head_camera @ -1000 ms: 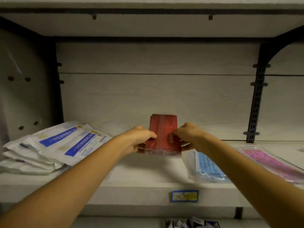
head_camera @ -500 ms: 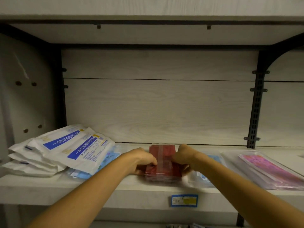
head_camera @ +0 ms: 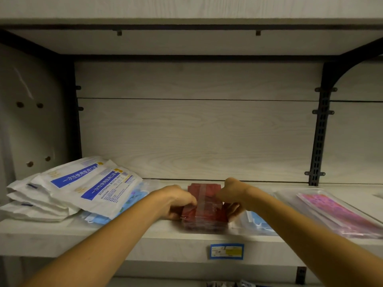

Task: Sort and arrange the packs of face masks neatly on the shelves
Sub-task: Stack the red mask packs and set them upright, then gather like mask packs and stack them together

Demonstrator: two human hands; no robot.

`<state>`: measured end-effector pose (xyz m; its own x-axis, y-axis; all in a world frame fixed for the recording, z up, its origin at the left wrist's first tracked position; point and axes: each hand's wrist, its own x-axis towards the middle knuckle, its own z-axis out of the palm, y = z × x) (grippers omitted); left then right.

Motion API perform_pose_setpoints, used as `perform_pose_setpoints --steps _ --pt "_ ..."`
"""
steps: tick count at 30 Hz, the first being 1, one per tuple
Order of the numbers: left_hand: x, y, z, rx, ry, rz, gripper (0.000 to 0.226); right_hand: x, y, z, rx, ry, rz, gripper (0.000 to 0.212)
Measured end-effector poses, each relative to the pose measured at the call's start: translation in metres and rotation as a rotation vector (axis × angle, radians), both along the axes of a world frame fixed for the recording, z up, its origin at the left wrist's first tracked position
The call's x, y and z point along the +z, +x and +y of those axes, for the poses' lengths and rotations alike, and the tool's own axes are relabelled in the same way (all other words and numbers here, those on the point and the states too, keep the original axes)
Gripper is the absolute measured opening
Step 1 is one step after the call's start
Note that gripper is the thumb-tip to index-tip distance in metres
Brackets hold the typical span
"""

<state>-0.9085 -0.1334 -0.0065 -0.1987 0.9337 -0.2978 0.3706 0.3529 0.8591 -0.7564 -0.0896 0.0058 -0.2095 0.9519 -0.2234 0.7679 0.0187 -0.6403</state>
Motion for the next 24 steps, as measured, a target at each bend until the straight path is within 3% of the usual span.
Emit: perform_pose_setpoints --steps 4,9,15,24 --pt "0.002 -0.001 0.006 0.044 0.018 0.079 0.012 0.008 0.005 0.0 0.013 0.081 0.017 0.029" --pt "0.008 -0.009 0.008 0.027 0.143 0.632 0.041 0.015 0.01 0.001 0.1 0.337 -0.085 0.034" --pt "0.007 -0.026 -0.008 0.056 0.429 1.258 0.037 0.011 0.0 0.003 0.207 0.744 -0.22 0.031" --pt "-0.006 -0.077 -0.042 0.144 0.353 1.383 0.037 -0.009 -0.034 -0.01 0.327 0.812 -0.16 0.036"
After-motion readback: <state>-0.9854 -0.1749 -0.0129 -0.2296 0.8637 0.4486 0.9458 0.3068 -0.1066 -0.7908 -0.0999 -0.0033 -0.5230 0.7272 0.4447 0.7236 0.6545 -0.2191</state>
